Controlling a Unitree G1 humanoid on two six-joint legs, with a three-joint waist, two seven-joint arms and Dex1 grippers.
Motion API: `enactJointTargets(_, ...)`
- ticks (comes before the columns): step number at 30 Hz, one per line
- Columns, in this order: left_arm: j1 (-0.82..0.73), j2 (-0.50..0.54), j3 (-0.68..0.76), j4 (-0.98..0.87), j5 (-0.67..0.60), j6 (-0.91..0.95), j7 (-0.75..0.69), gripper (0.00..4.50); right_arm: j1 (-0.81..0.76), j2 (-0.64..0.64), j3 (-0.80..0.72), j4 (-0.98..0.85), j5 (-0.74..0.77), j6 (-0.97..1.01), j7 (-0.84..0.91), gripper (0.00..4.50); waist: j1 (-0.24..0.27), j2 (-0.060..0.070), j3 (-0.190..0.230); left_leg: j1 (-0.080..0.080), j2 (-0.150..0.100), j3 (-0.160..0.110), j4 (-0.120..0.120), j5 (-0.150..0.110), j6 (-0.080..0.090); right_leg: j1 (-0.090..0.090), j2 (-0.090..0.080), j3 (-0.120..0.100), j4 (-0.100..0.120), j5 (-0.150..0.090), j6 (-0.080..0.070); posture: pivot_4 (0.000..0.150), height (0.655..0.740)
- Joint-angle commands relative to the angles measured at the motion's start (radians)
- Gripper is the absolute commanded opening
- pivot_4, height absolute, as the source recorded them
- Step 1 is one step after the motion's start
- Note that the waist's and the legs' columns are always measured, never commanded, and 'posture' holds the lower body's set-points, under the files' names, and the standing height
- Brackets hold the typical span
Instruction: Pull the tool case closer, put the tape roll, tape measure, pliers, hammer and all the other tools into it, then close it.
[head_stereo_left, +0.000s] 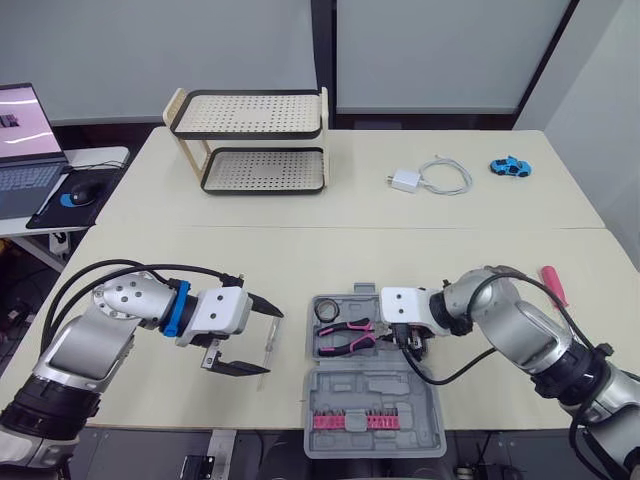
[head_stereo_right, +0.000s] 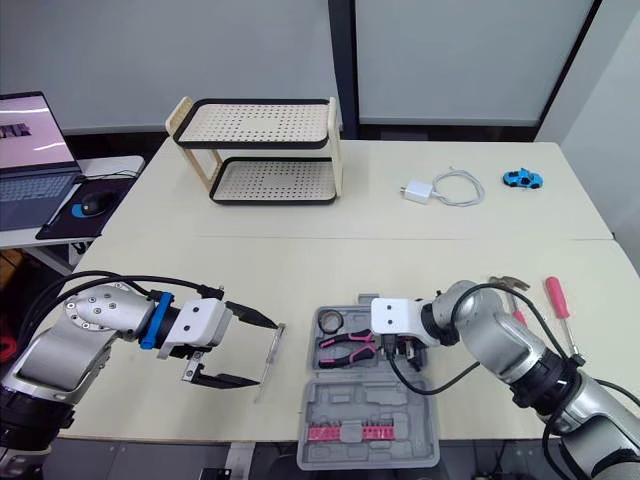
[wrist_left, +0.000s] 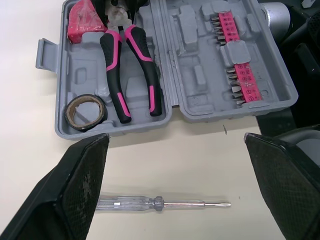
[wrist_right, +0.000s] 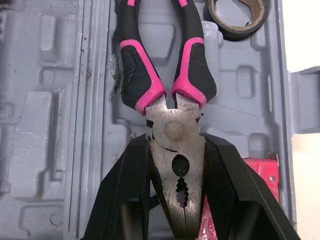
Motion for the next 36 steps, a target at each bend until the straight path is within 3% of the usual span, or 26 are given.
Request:
enactJointTargets(1, -0.010, -0.001, 0.000, -0.025, -0.002, -0.005, 0.005, 4.50, 0.007, 0.013, -0.003, -0.010, -0.013, -0.021, -0.004, 1.16, 0.000, 0.000, 0.000, 0.000, 0.000, 0.000, 0.000, 0.000, 0.000, 0.000, 0.000, 0.000, 0.000, 0.000, 0.000, 0.150, 0.7318)
enactJointTargets(15, -0.015, -0.013, -0.006, -0.018, 0.000, -0.014, 0.012, 4.50, 0.046, 0.048, 0.006, 0.010, -0.042, -0.014, -0.006, 1.16, -0.003, 0.000, 0.000, 0.001, 0.000, 0.000, 0.000, 0.000, 0.000, 0.000, 0.000, 0.000, 0.001, 0.000, 0.000, 0.150, 0.7318)
enactJointTargets(22, -0.019, -0.021, -0.009, -0.012, 0.005, -0.017, 0.016, 4.50, 0.033, 0.025, -0.049, -0.036, -0.004, 0.006, 0.024, 3.49, -0.003, 0.000, 0.000, 0.000, 0.000, 0.000, 0.000, 0.000, 0.000, 0.000, 0.000, 0.000, 0.000, 0.000, 0.000, 0.150, 0.7318)
enactJointTargets(29, -0.009, -0.021, -0.001, -0.011, 0.004, -0.022, 0.027, 4.50, 0.049, 0.090, -0.193, -0.175, 0.139, 0.078, -0.012, 3.49, -0.003, 0.000, 0.000, 0.000, 0.000, 0.000, 0.000, 0.000, 0.000, 0.000, 0.000, 0.000, 0.001, 0.000, 0.000, 0.150, 0.7318)
enactJointTargets(32, -0.006, -0.022, 0.002, -0.010, 0.002, -0.024, 0.032, 4.50, 0.095, 0.121, -0.199, -0.186, 0.142, 0.075, -0.068, 2.87, -0.001, 0.000, 0.000, 0.001, 0.001, -0.001, 0.000, 0.000, 0.000, 0.000, 0.000, 0.000, 0.001, 0.000, 0.000, 0.150, 0.7318)
enactJointTargets(36, 0.000, -0.021, 0.008, -0.014, -0.006, -0.016, 0.037, 4.50, 0.134, 0.149, -0.168, -0.158, 0.117, 0.056, -0.127, 1.44, 0.001, 0.000, 0.000, 0.000, 0.000, 0.000, 0.000, 0.000, 0.000, 0.000, -0.001, 0.001, 0.001, 0.000, 0.000, 0.150, 0.7318)
